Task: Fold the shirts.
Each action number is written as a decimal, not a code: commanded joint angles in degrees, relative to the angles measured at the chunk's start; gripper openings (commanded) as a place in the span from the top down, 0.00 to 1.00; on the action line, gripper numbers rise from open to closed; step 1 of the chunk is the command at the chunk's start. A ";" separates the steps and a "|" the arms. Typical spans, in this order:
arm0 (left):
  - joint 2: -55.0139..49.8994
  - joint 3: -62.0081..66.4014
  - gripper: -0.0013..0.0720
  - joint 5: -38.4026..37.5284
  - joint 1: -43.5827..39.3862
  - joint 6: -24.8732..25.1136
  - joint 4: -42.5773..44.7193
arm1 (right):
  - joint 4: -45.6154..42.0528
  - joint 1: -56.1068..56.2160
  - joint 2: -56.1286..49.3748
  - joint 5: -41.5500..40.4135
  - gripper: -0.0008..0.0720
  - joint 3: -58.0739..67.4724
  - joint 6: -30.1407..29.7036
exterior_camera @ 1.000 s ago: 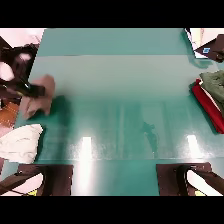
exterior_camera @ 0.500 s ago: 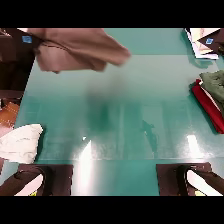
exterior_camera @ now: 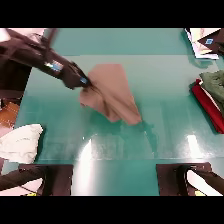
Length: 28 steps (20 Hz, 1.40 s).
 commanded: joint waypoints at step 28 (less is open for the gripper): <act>4.79 -48.74 0.38 34.18 -10.67 -5.29 -15.21 | -0.48 0.04 0.00 2.14 0.96 -0.02 0.00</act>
